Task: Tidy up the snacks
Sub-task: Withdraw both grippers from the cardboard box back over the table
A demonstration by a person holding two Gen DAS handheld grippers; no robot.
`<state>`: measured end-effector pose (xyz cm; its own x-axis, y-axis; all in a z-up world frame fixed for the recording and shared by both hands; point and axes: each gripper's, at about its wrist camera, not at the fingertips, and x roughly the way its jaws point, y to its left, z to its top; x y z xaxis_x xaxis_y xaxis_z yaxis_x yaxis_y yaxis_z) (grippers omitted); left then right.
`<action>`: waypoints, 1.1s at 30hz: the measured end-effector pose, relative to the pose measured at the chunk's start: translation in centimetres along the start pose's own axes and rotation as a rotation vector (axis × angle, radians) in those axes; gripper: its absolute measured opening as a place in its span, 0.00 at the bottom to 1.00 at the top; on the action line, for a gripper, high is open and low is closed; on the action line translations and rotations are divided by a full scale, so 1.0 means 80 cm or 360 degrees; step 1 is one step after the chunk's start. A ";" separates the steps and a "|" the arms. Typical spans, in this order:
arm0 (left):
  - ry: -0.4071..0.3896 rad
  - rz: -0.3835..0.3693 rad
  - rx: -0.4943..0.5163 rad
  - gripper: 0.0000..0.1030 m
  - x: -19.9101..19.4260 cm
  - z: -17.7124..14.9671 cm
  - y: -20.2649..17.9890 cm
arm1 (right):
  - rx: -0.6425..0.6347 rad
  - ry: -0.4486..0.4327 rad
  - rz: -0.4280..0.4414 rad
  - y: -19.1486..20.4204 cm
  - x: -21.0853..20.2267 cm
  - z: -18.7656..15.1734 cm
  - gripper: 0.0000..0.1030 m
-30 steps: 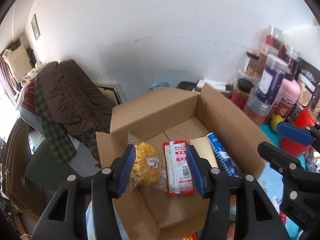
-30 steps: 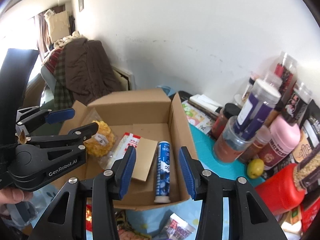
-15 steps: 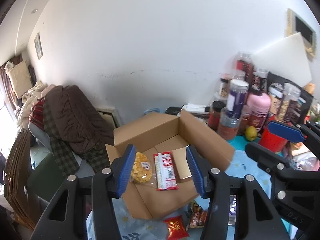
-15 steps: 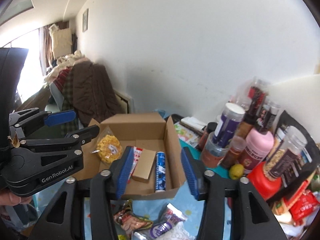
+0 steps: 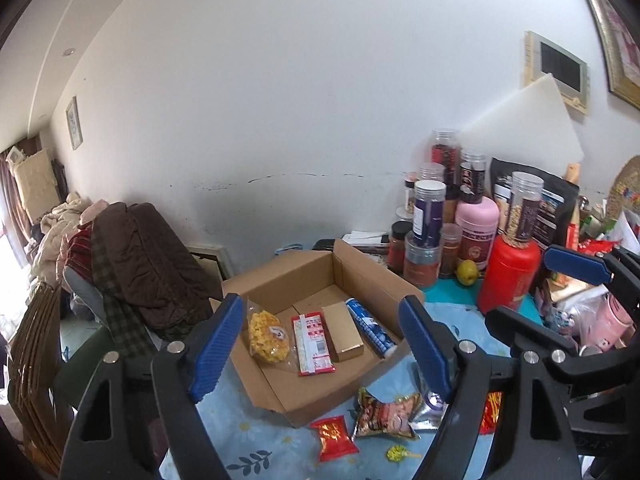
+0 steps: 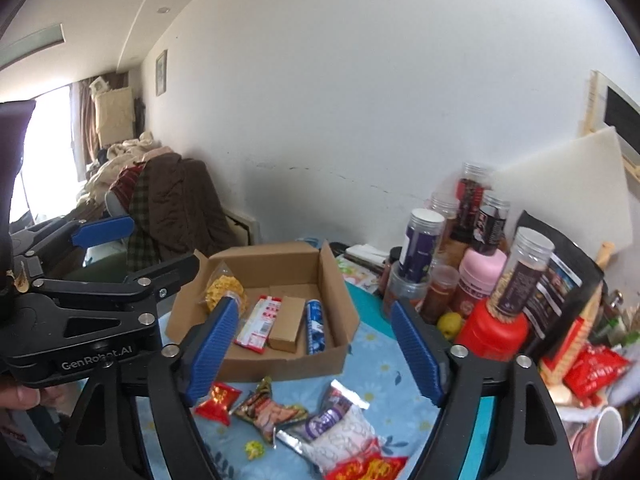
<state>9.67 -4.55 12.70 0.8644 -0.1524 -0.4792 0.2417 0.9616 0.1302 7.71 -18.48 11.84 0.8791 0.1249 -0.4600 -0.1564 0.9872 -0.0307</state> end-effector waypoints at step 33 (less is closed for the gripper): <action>0.0279 -0.0303 0.0070 0.78 0.017 -0.129 -0.060 | 0.0205 0.0178 -0.0104 -0.009 -0.039 -0.141 0.78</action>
<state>5.15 -7.05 2.49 0.7127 -0.2841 -0.6413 0.4150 0.9079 0.0591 0.04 -20.71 3.31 0.8287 0.0552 -0.5569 -0.0350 0.9983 0.0468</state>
